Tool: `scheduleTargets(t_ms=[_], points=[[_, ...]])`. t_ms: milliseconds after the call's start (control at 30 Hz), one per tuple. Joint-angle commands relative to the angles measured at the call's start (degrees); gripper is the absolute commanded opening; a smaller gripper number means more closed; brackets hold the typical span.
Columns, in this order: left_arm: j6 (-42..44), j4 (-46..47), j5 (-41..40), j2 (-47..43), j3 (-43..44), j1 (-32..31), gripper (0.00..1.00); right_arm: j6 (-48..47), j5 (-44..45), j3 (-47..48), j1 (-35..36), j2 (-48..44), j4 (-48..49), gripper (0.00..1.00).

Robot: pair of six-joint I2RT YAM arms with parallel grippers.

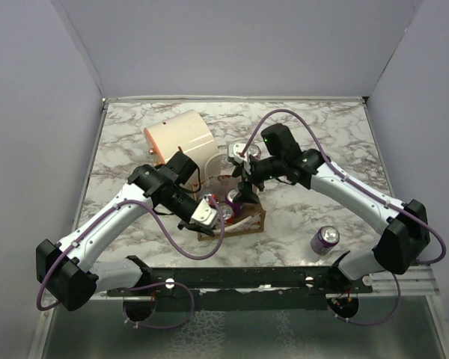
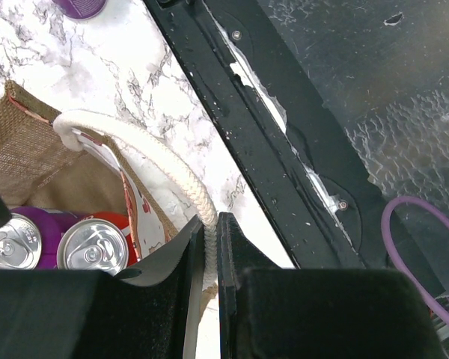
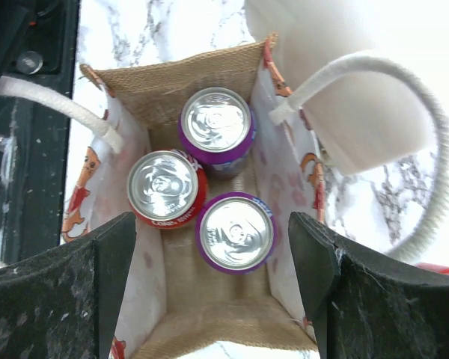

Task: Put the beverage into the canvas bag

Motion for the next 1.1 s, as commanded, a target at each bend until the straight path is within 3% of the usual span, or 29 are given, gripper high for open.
scheduleTargets(t_ms=[0, 333, 733, 1067], points=[[1.4, -1.7, 2.1, -0.6, 1.7, 0.3, 0.14, -2.2, 6.2, 1.6, -0.2, -1.3, -2.1, 0.82], [1.3, -1.8, 2.1, -0.5, 1.9, 0.3, 0.14, -7.0, 9.8, 1.9, -0.2, 3.4, -6.7, 0.84], [1.2, -1.7, 1.9, -0.7, 1.5, 0.3, 0.14, -8.2, 14.2, 0.5, 1.4, 7.2, -4.4, 0.86], [1.3, -1.7, 1.8, -0.7, 1.3, 0.3, 0.14, -7.6, 13.9, -0.6, 2.5, 10.0, -2.0, 0.74]])
